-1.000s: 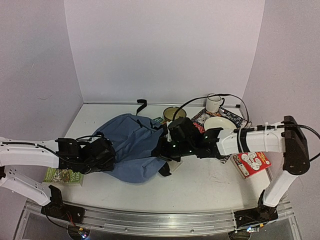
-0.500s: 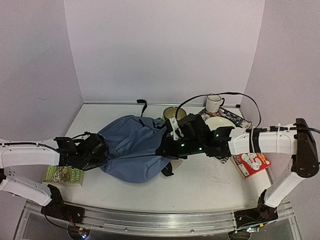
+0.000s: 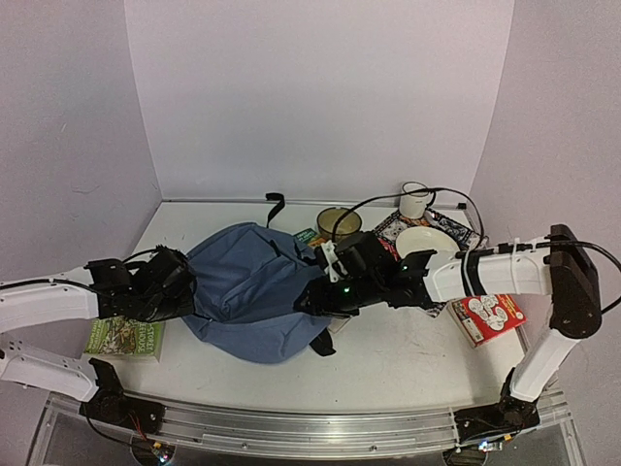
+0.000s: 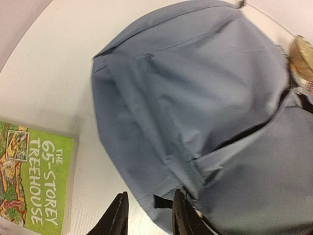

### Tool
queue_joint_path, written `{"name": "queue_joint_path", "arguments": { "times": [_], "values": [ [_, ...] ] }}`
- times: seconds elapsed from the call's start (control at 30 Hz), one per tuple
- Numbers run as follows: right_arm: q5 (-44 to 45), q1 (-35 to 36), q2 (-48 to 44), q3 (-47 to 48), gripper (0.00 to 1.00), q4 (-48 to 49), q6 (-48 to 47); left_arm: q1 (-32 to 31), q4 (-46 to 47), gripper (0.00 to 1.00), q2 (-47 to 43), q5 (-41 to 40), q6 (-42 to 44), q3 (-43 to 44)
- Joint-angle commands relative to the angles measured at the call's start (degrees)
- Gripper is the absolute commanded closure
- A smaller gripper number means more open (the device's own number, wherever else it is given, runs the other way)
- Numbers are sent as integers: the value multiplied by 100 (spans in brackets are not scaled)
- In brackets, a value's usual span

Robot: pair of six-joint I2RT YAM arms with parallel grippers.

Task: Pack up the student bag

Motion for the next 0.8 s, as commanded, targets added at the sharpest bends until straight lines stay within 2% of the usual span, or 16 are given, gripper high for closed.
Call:
{"name": "queue_joint_path", "arguments": {
  "times": [0.0,0.17,0.33,0.53,0.77],
  "values": [
    [494,-160,-351,-46,42,-226,-56,14,343,54,-258,380,797,513],
    [727,-335,-725,-212,33,-412,-77,14,763,40,-28,916,1324,863],
    [847,-431,-863,-163,30,-513,-143,5,1330,35,550,1593,1736,1129],
    [916,-557,-736,-232,39,-577,-27,-72,1954,32,1233,2267,2005,1430],
    [879,-610,-492,-371,47,-522,34,-535,2204,29,1968,2319,2189,1874]
  ]
}}
